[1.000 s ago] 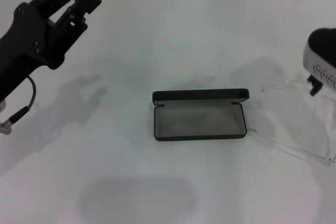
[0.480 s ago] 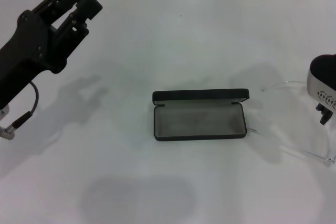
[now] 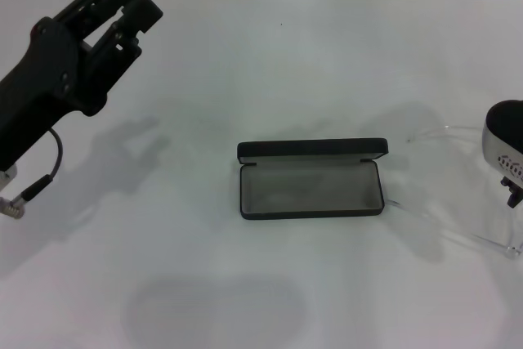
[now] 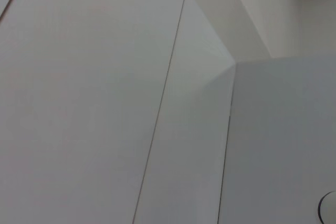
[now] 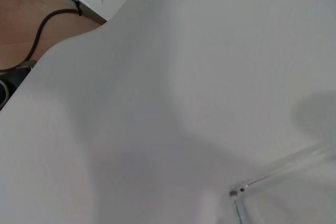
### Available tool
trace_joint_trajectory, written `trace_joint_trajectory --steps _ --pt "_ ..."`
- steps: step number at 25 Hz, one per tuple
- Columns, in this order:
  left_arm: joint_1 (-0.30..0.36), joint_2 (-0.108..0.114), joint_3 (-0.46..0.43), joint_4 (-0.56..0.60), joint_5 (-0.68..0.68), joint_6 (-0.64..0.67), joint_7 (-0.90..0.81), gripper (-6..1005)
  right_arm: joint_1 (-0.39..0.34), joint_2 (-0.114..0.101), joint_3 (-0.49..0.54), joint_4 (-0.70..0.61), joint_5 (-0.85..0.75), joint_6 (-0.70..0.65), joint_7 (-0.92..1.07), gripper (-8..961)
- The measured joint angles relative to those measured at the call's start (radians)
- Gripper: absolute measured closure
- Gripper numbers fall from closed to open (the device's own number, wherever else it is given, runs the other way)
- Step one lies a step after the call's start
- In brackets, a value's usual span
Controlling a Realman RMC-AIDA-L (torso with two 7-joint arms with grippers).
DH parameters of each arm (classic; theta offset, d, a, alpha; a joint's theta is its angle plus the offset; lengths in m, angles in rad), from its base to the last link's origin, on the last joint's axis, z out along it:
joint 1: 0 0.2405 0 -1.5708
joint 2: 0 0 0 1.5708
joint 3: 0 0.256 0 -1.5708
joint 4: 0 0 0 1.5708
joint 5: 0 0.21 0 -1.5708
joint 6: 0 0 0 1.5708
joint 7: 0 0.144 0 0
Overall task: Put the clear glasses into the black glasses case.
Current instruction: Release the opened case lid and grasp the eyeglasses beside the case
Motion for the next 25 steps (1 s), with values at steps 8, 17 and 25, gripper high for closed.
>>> trace_joint_trajectory --steps 8,17,25 --pt "-0.003 0.0 0.0 -0.013 0.002 0.0 0.0 666 -0.001 0.001 -0.011 0.01 0.0 0.015 0.001 273" --pt "-0.004 0.0 0.0 -0.02 0.002 0.001 0.0 674 0.004 -0.001 -0.02 0.07 -0.03 0.09 -0.005 282" --pt "-0.006 0.0 0.0 -0.021 0.002 0.001 0.0 682 0.005 -0.004 -0.02 0.109 -0.04 0.149 -0.013 289"
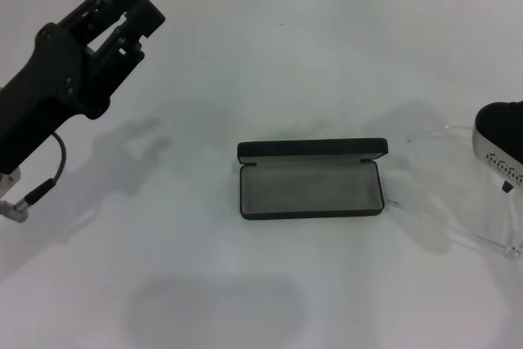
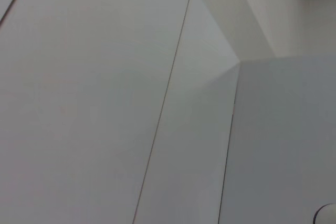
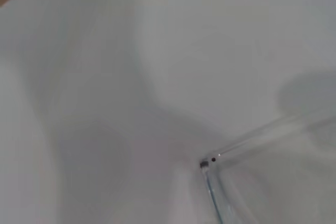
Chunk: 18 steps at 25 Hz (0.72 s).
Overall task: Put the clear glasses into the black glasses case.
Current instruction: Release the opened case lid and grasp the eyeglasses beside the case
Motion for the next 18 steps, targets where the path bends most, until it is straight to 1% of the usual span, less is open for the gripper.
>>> trace_joint_trajectory --steps 10,17,18 --pt "-0.006 0.0 0.0 -0.004 0.0 0.0 0.0 692 -0.004 -0.002 0.001 0.043 -0.006 0.067 -0.003 298" --pt "-0.007 0.0 0.0 -0.015 0.001 0.0 0.0 699 -0.005 0.0 0.001 0.054 -0.016 0.078 -0.003 305" --pt "-0.006 0.0 0.001 -0.015 0.001 0.0 0.0 700 -0.005 0.001 0.0 0.055 -0.016 0.078 -0.003 337"
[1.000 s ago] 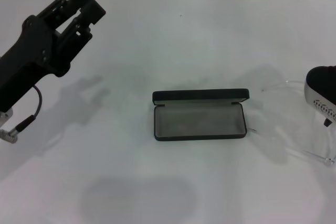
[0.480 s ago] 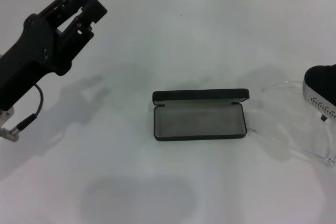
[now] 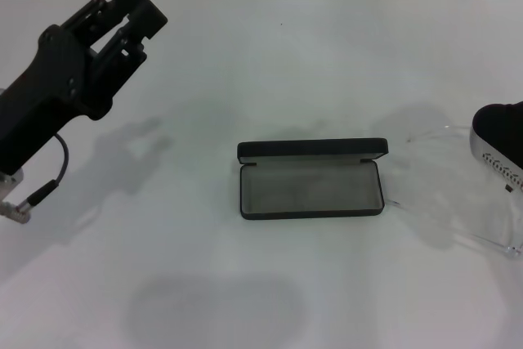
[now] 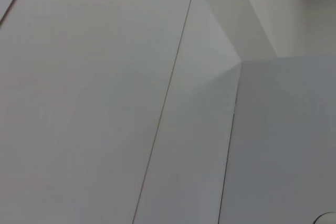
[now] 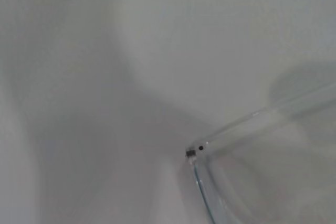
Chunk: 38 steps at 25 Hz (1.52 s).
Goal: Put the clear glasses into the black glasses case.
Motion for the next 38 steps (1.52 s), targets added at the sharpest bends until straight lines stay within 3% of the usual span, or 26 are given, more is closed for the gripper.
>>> trace_joint_trajectory --steps 10,21,27,32,34,38 --pt "0.006 -0.001 0.013 0.0 -0.001 0.0 0.0 710 -0.002 0.002 -0.002 0.0 -0.002 -0.004 0.008 665" --pt "0.008 0.0 0.022 0.0 -0.002 0.0 0.0 721 -0.016 0.002 -0.004 -0.013 -0.027 -0.017 0.018 814" --pt "0.01 0.0 0.025 -0.002 -0.003 0.0 0.0 726 -0.035 0.002 0.018 -0.07 -0.031 -0.042 0.028 837" --pt "0.004 0.001 0.025 -0.002 -0.004 0.0 0.0 731 -0.045 0.001 0.103 -0.142 -0.014 -0.094 0.03 856" --pt "0.0 0.001 0.025 -0.002 -0.003 0.0 0.0 733 -0.045 0.001 0.157 -0.172 0.0 -0.123 0.03 914" --pt "-0.004 0.002 0.025 0.002 -0.003 0.0 0.0 737 -0.045 -0.002 0.277 -0.231 0.043 -0.184 0.033 914"
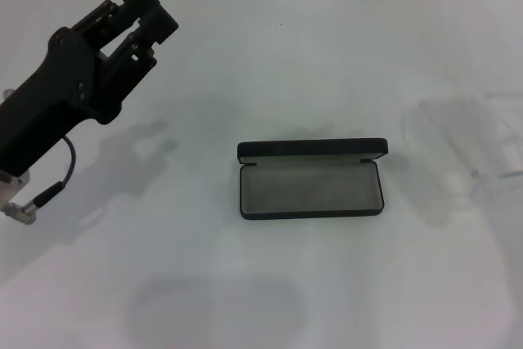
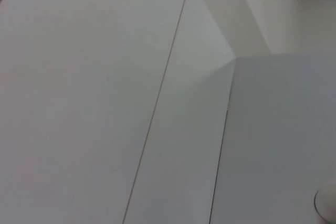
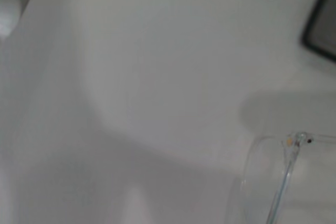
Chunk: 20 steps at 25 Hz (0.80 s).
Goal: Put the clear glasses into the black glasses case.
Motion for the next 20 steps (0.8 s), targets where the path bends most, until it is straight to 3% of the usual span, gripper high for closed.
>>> trace_joint_trajectory --steps 8,13,20 --pt "-0.032 0.004 0.0 0.008 0.0 0.022 0.0 745 -0.002 -0.002 0.267 -0.116 0.179 -0.094 0.017 913" --pt "-0.051 0.009 -0.006 0.034 0.003 0.054 0.013 750 -0.05 -0.002 0.399 -0.131 0.413 -0.018 0.082 913" --pt "-0.052 0.025 -0.009 0.098 -0.001 0.064 0.0 788 -0.14 0.002 0.395 -0.097 0.646 0.146 0.148 913"
